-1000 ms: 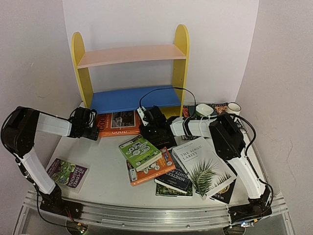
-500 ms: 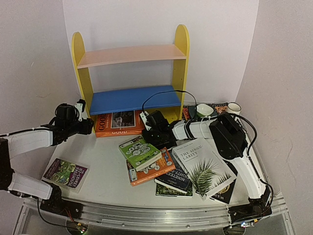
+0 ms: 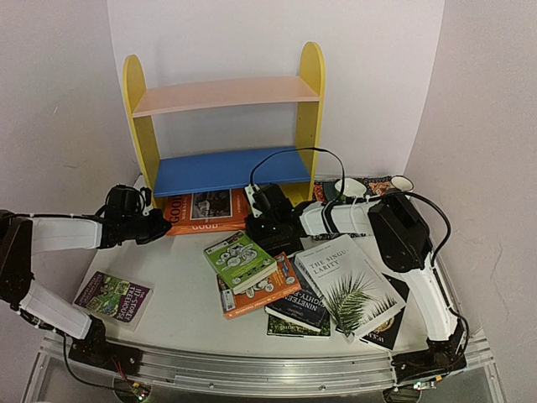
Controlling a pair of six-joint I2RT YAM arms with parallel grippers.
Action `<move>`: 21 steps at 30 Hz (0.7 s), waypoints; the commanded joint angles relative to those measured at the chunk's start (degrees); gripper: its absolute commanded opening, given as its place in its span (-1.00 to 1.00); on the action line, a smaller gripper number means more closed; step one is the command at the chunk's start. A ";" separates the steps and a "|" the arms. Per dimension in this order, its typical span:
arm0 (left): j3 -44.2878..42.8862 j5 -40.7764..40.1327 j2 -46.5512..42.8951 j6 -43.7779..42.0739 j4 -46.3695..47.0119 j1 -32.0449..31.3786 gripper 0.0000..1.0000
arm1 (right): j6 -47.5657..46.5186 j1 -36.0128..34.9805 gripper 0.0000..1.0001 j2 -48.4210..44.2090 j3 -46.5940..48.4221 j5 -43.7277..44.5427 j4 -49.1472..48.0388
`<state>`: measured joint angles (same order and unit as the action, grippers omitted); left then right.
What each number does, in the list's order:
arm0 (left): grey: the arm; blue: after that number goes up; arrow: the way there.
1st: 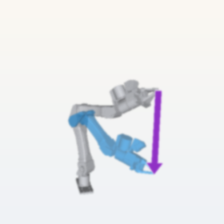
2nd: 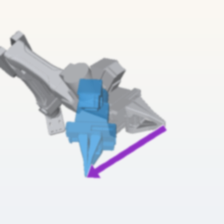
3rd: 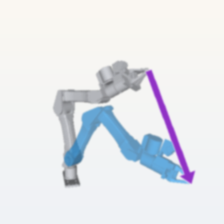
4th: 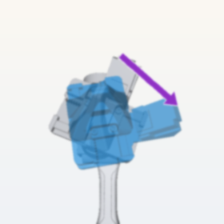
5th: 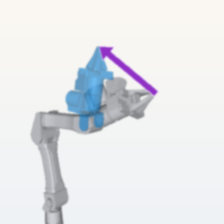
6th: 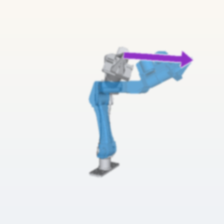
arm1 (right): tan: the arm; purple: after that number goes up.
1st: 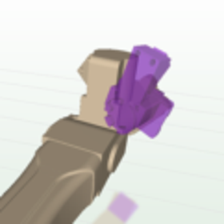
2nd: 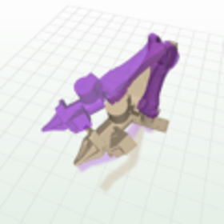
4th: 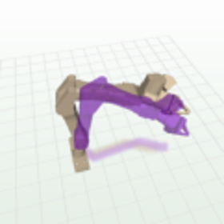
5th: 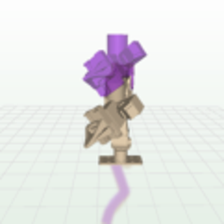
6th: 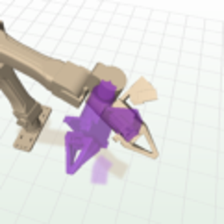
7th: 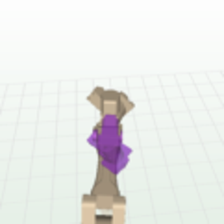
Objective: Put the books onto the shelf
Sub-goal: Adjust the book on the shelf.
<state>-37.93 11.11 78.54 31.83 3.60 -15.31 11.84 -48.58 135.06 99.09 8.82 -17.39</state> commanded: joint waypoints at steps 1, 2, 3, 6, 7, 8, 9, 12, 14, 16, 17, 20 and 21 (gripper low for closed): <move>0.70 2.22 2.60 9.59 7.91 0.15 -1.00 | 0.92 -0.35 -0.64 -0.24 1.71 0.94 0.42; 0.90 2.47 3.64 10.67 9.48 0.19 -1.00 | 0.78 -0.37 -0.63 0.25 2.12 1.13 0.42; 0.93 2.73 4.89 11.51 10.89 0.18 -1.00 | 0.60 -0.34 -0.59 0.59 2.47 1.19 0.42; 0.81 3.65 9.26 14.07 15.33 0.19 -1.00 | 0.02 -0.33 -0.57 1.67 3.57 1.24 0.42; 0.56 3.85 10.55 14.78 16.45 0.18 -1.00 | -0.16 -0.33 -0.57 1.95 4.02 1.37 0.42; 0.31 3.98 11.85 15.60 17.39 0.15 -1.00 | -0.42 -0.37 -0.57 2.30 4.33 1.41 0.42; 0.05 4.08 12.99 16.08 18.24 0.12 -1.00 | -0.91 -0.32 -0.57 2.57 4.71 1.42 0.42; -0.45 3.76 15.66 17.19 20.38 0.11 -1.00 | -1.81 -0.31 -0.57 3.43 5.79 1.31 0.42; -0.64 3.58 17.26 17.89 21.48 0.18 -1.00 | -2.44 -0.32 -0.57 3.89 6.46 1.29 0.48; -0.89 3.65 18.83 18.44 22.70 0.12 -1.00 | -2.99 -0.36 -0.57 4.30 6.95 1.13 0.51; -0.98 3.61 19.42 18.64 23.30 0.13 -1.00 | -3.16 -0.30 -0.57 4.51 7.18 1.11 0.51; -0.99 2.78 20.92 19.03 24.95 0.14 -1.00 | -3.80 -0.36 -0.57 5.04 7.78 1.11 0.43; -1.02 2.39 21.41 19.24 25.42 0.20 -1.00 | -4.10 -0.32 -0.57 5.30 7.97 1.26 0.50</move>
<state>-37.08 13.93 98.56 49.52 23.05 -15.31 9.58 -48.58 139.44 103.98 9.23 -17.17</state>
